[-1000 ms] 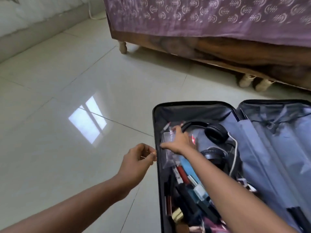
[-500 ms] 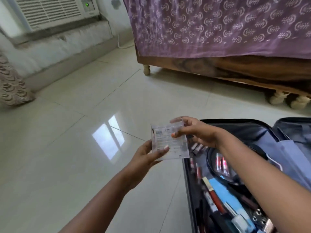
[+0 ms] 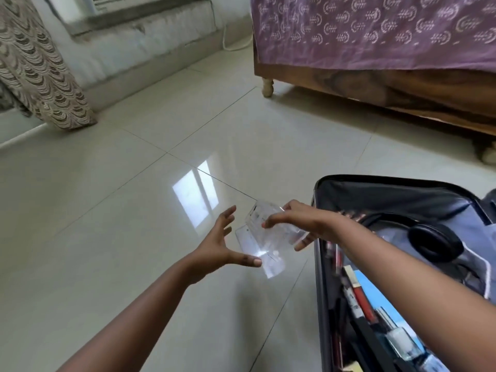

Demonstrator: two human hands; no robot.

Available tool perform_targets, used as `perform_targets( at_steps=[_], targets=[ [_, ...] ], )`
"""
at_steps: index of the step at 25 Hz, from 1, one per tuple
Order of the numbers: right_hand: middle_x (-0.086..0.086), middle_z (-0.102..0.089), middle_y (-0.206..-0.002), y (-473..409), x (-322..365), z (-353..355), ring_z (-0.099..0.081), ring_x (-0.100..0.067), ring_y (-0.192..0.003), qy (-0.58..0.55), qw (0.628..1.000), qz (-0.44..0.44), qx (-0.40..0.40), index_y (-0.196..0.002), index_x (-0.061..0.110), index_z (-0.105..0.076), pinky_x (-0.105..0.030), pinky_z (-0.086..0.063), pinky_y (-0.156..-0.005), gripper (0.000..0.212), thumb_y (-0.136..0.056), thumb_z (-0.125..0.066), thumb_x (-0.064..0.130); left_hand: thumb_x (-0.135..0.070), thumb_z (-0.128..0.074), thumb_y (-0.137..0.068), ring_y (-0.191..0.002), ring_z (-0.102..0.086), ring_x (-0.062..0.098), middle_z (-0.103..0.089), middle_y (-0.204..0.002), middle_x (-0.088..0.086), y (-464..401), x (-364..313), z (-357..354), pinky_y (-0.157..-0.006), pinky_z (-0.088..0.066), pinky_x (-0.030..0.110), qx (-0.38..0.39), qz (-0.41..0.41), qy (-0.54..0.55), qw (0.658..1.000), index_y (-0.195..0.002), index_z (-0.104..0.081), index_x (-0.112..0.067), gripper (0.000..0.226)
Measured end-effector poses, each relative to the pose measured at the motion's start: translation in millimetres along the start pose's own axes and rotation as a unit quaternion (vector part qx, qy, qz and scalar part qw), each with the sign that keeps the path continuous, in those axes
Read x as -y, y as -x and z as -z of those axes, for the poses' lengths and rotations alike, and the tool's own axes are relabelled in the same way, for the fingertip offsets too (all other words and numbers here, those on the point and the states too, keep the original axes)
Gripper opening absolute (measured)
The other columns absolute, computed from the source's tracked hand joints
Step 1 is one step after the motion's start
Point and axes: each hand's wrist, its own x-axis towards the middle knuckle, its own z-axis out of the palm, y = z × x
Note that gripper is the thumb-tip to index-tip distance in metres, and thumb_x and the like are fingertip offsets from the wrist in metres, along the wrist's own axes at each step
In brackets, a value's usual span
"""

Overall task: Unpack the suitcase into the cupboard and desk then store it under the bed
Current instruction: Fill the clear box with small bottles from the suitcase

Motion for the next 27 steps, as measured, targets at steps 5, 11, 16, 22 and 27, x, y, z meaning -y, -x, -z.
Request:
perform_targets(
  at_steps=[5,11,16,22,27],
  targets=[
    [-0.012,-0.057,-0.097,3.7,-1.9,5.6,-0.064,-0.03,-0.068,-0.212,0.967,-0.095,0.104,-0.115,0.015,-0.054,-0.023,-0.048,-0.049,0.043,-0.084,-0.053,0.045,-0.024,-0.097,-0.036,-0.137,-0.034,0.011,-0.019,-0.154,-0.016,13.9,22.5,1.9,-0.102,-0.042,0.04,0.052,-0.002,0.029,0.998,-0.141,0.003,-0.057,0.149],
    [-0.018,-0.058,-0.117,-18.1,-22.1,-20.3,-0.065,-0.026,-0.053,-0.156,0.976,-0.131,0.075,-0.119,0.019,-0.053,-0.02,-0.047,-0.045,0.074,-0.073,-0.051,0.076,-0.02,-0.093,-0.046,-0.097,-0.067,0.022,-0.059,-0.123,0.002,16.1,17.8,4.8,-0.077,-0.057,0.032,-0.024,-0.048,0.063,0.997,-0.131,-0.047,-0.037,0.098],
    [-0.02,-0.053,-0.091,-31.4,-41.3,-41.7,-0.059,-0.024,-0.064,-0.158,0.984,-0.033,0.073,-0.102,0.014,-0.047,-0.029,-0.056,-0.064,0.032,-0.088,-0.063,0.037,-0.058,-0.072,-0.057,-0.071,-0.059,0.02,-0.063,-0.087,0.01,14.7,30.8,22.2,-0.075,-0.053,0.032,-0.048,0.089,0.175,0.979,-0.11,-0.063,-0.024,0.064],
    [-0.022,-0.051,-0.078,-41.2,-57.6,-79.1,-0.059,-0.03,-0.055,-0.01,0.993,-0.092,0.072,-0.107,-0.004,-0.044,-0.034,-0.054,-0.057,0.017,-0.094,-0.051,0.005,-0.066,-0.057,-0.077,-0.062,-0.051,0.02,-0.052,-0.079,0.012,-3.4,39.9,18.7,-0.065,-0.05,0.028,-0.08,0.214,0.168,0.959,-0.109,-0.056,-0.011,0.064],
    [-0.019,-0.058,-0.074,-29.0,-32.0,-44.2,-0.06,-0.026,-0.055,-0.052,0.998,-0.018,-0.012,-0.102,-0.007,-0.053,-0.029,-0.056,-0.055,0.013,-0.093,-0.053,0.003,-0.066,-0.045,-0.084,-0.082,-0.055,0.027,-0.053,-0.097,0.008,-13.0,28.9,10.7,-0.079,-0.045,0.036,-0.322,0.148,0.068,0.933,-0.09,-0.048,-0.018,0.049]
  ],
)
